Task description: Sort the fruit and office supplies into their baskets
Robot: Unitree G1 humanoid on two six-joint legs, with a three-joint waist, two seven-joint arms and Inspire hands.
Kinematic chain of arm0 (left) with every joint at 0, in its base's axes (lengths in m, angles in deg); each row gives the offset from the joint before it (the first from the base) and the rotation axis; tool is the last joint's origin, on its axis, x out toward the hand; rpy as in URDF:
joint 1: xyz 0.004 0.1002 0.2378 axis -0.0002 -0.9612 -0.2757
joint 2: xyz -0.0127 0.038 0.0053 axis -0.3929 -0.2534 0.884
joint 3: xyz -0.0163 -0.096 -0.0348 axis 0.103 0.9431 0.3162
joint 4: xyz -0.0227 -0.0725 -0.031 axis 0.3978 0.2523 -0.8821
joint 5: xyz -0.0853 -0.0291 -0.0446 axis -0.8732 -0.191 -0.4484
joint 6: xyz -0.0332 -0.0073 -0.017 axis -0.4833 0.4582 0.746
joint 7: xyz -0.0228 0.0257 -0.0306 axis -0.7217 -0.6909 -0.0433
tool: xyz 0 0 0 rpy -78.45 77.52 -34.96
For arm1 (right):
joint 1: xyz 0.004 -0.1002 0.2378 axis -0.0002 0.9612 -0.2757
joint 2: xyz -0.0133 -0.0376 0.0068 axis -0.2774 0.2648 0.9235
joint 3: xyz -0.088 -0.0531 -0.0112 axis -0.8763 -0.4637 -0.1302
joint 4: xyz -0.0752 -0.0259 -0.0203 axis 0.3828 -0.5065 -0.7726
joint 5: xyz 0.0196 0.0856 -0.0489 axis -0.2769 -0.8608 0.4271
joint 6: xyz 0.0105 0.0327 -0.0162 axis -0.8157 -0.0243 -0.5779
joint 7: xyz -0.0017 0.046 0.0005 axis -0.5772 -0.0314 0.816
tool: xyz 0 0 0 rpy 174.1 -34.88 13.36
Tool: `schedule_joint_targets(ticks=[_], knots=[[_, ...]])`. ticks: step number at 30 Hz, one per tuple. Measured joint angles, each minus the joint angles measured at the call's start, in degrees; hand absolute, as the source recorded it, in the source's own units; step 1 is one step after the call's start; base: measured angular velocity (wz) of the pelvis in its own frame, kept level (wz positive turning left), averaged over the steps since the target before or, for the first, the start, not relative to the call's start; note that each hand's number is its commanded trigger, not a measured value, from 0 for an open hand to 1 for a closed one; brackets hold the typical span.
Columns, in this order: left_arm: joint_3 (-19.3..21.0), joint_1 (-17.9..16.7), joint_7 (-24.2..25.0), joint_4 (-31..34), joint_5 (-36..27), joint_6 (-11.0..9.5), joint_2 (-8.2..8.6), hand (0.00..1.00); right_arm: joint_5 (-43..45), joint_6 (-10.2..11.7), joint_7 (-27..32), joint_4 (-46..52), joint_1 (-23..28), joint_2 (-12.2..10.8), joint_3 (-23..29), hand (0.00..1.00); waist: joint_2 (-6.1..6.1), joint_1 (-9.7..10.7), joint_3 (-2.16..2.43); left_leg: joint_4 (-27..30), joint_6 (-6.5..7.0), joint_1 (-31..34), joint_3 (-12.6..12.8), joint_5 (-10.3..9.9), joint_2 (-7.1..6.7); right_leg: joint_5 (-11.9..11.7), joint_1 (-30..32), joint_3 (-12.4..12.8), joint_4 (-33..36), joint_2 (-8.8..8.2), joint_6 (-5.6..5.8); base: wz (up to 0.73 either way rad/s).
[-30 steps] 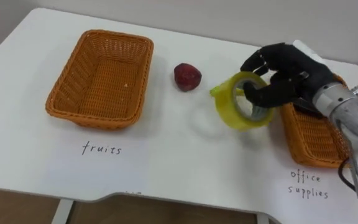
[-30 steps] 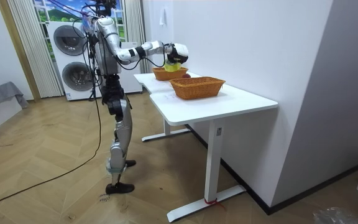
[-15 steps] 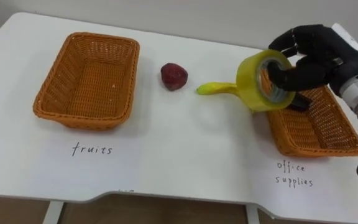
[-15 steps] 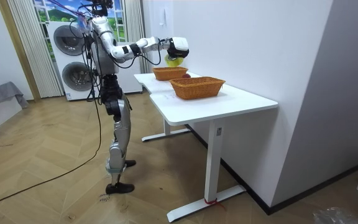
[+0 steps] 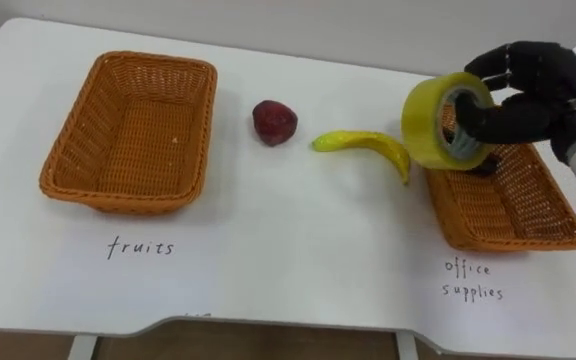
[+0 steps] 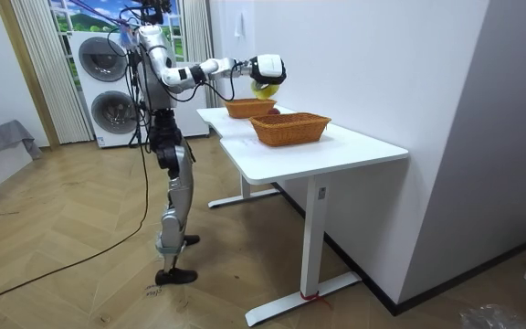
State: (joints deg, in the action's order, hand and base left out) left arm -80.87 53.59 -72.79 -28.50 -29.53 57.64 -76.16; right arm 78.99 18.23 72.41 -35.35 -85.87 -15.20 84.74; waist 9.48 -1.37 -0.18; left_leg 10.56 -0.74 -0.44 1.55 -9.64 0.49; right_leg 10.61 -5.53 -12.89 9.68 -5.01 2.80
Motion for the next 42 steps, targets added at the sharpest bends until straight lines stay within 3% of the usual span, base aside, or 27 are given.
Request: schedule_joint_targets(ticks=[3,8,20,24,32,33,34,35,36,42], knots=[[0.0,0.0,0.0,0.0,0.3,0.0,0.12,0.0,-1.7,0.5,2.1,-3.7,-0.1,0.1,0.9,1.0,-0.61,0.0,0.35,0.1,0.0,-0.1,0.1,0.0,0.02,0.0,-0.1,0.1,0.0,0.0,0.0,0.0],[0.1,0.0,-0.7,0.0,0.6,0.0,0.14,0.0,-2.1,0.5,3.4,-9.4,-0.1,0.2,1.6,1.0,-1.03,-0.1,0.4,0.0,0.0,-0.2,0.2,0.0,0.04,0.0,-0.1,0.2,0.1,0.0,0.0,0.0],[0.1,-0.1,-0.9,-1.3,0.8,0.0,0.12,0.0,-6.4,0.5,4.9,-18.5,-1.7,1.0,1.5,1.0,-0.03,-0.4,-0.12,-0.2,0.02,-0.1,0.1,0.1,0.0,0.0,0.0,0.0,0.0,-0.01,0.01,0.0],[0.1,-0.6,-1.2,-1.3,1.0,0.3,-0.1,0.0,-10.4,0.6,6.0,-23.1,-3.8,2.1,1.4,1.0,0.15,-0.6,-0.11,-0.2,0.03,-0.1,0.1,0.0,-0.01,0.0,0.0,0.1,0.0,0.0,0.01,0.01],[0.1,-1.5,-3.1,-1.3,1.0,0.9,-0.99,0.0,-12.8,0.6,7.2,-28.4,-3.9,2.2,0.2,1.0,0.14,-0.6,-0.1,-0.1,0.03,0.0,0.1,0.0,-0.02,0.0,0.0,0.1,0.0,0.0,0.01,0.0],[0.1,-1.7,-3.3,-1.3,1.0,1.0,-1.17,0.0,-12.9,0.6,7.3,-29.0,-3.9,2.2,0.2,0.82,0.13,-0.6,-0.1,-0.1,0.03,0.1,0.1,0.0,-0.03,0.0,0.0,0.1,0.0,0.0,0.0,0.0],[0.1,-1.9,-3.4,-1.2,1.0,1.1,-1.32,0.0,-12.8,0.6,7.3,-29.2,-3.9,2.2,0.1,0.34,0.1,-0.6,-0.1,0.0,0.03,0.1,0.1,0.0,-0.03,0.0,0.0,0.1,0.0,0.0,0.01,0.0],[0.1,-1.9,-3.4,-1.2,1.0,1.3,-1.41,0.0,-12.8,0.6,7.4,-29.2,-3.9,2.2,0.1,0.11,0.09,-0.6,-0.1,0.0,0.03,0.1,0.1,0.0,-0.03,0.0,0.0,0.1,0.0,0.0,0.0,0.0],[0.1,-2.0,-3.4,-1.2,1.0,1.5,-1.54,0.0,-12.8,0.6,7.4,-29.3,-3.9,2.2,0.1,0.0,0.01,-0.5,-0.08,0.2,0.03,0.2,0.1,0.0,-0.03,0.0,0.0,0.1,0.0,0.0,0.0,0.0],[0.2,-2.3,-3.3,-1.2,1.1,2.5,-1.6,0.0,-12.7,0.6,7.7,-29.3,-3.9,2.3,0.1,0.0,-0.48,-0.5,0.19,0.6,0.03,0.3,0.1,0.0,-0.03,0.0,-0.3,0.1,0.0,0.0,0.0,0.0]])
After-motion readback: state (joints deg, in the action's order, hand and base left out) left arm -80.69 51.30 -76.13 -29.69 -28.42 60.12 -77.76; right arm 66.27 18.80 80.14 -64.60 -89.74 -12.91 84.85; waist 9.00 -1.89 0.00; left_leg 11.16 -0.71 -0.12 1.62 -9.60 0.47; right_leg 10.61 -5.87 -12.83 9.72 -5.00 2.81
